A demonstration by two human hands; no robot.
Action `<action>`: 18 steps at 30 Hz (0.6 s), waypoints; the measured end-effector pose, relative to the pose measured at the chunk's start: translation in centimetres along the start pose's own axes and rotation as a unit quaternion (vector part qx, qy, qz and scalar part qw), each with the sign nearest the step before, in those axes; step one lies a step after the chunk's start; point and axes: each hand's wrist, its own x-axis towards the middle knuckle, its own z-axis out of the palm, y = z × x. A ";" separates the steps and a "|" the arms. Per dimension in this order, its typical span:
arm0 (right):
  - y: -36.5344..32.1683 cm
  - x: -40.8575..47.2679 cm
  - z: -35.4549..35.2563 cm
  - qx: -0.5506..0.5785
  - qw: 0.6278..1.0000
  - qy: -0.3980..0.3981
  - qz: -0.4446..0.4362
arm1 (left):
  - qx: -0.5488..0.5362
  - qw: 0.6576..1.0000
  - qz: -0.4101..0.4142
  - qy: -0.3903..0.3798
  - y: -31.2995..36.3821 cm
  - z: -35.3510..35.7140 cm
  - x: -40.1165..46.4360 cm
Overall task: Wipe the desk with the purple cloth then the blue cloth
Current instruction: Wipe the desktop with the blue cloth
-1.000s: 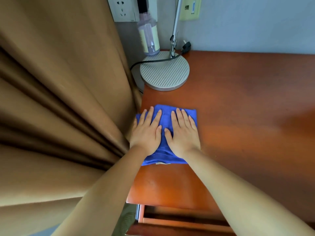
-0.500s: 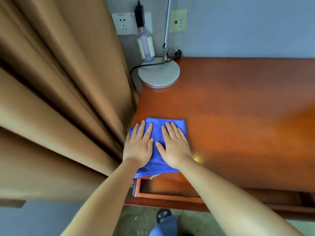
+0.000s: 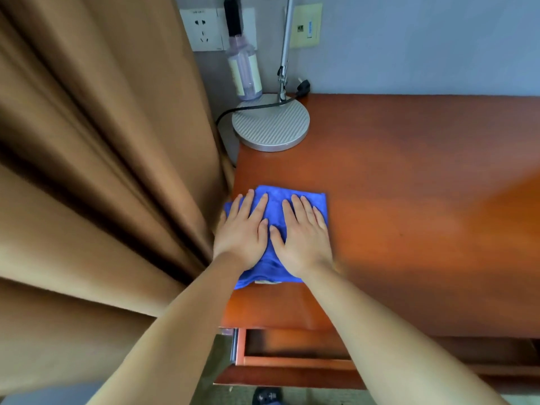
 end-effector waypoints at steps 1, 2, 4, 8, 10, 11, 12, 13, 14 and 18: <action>0.1 0.4 0.1 0.003 1.000 0.001 -0.001 | 0.000 1.000 0.002 0.002 0.0 0.1 0.4; 0.1 0.5 0.0 0.007 1.000 0.001 -0.002 | 0.003 1.000 0.003 0.001 -0.1 0.2 0.4; 0.1 -0.4 -0.1 0.006 1.000 -0.015 -0.008 | 0.011 1.000 0.004 -0.007 -0.1 0.3 -0.5; 0.2 -4.1 -0.4 -0.017 0.998 -0.058 -0.009 | 0.044 0.999 0.009 -0.024 0.5 0.6 -4.2; 0.2 -6.1 -0.8 -0.027 0.997 -0.073 -0.007 | 0.043 0.998 0.006 -0.035 1.0 0.7 -6.7; 0.2 -6.9 -1.0 -0.028 0.997 -0.073 -0.010 | 0.040 0.999 0.002 -0.038 1.2 0.8 -7.7; 0.2 -7.5 -1.2 -0.029 0.997 -0.071 -0.014 | 0.037 0.999 -0.004 -0.039 1.4 0.8 -8.4; 0.2 -7.8 -1.4 -0.030 0.997 -0.066 -0.019 | 0.034 0.999 -0.008 -0.039 1.5 0.7 -8.8; 0.3 -8.0 -1.5 -0.028 0.998 -0.060 -0.022 | 0.034 0.999 -0.011 -0.041 1.7 0.6 -9.0; 0.2 -7.7 -1.3 -0.020 0.998 -0.047 -0.024 | 0.029 0.999 -0.008 -0.039 1.8 0.3 -8.6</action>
